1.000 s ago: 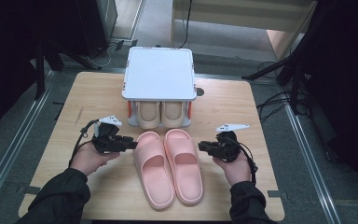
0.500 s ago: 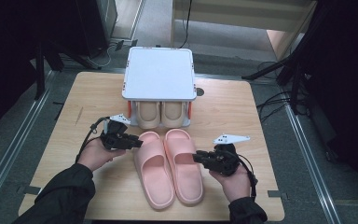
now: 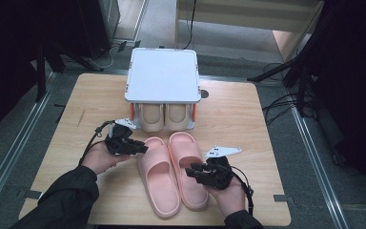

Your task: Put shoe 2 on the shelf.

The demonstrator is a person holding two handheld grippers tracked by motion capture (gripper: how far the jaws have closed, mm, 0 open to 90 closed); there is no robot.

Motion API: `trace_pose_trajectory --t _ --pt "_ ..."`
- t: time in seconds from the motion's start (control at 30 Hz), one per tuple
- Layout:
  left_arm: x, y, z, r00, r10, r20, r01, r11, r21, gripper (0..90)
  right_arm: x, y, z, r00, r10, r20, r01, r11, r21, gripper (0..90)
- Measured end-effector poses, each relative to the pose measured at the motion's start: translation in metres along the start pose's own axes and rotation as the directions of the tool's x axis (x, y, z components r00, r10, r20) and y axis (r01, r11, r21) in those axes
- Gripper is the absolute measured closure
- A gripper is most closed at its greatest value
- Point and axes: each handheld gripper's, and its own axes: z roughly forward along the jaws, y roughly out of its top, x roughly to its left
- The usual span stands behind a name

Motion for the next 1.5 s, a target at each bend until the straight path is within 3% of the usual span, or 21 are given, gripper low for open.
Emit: trace_pose_trajectory --t 0.17,0.37,0.8,1.03,1.27,1.5 --pt "-0.001 0.001 -0.004 1.0 0.0 0.0 0.0 0.9999 -0.017 62.2 0.004 0.0 0.009 1.0 -0.004 0.003 0.004 1.0 0.002 58.3" --pt "0.004 0.002 -0.016 0.9998 -0.015 -0.01 0.014 0.9977 -0.066 59.9 0.011 0.001 0.022 0.9992 -0.01 0.039 0.011 1.0 -0.021 48.3" --pt "0.019 -0.002 -0.039 0.9974 -0.066 -0.03 0.061 0.9892 -0.133 57.2 0.021 0.006 0.048 0.9932 0.035 0.111 -0.029 0.998 -0.048 31.7" --pt "0.021 -0.002 -0.042 0.9969 -0.071 -0.032 0.066 0.9878 -0.141 57.3 0.025 0.008 0.065 0.9898 0.045 0.135 -0.04 0.998 -0.044 32.0" --pt "0.022 -0.003 -0.043 0.9969 -0.072 -0.032 0.066 0.9871 -0.146 57.7 0.026 0.007 0.079 0.9845 0.012 0.175 -0.009 1.0 -0.018 41.5" --pt "0.023 -0.004 -0.044 0.9965 -0.075 -0.037 0.069 0.9868 -0.147 58.4 0.022 0.008 0.079 0.9821 0.014 0.188 -0.013 1.0 -0.006 51.4"
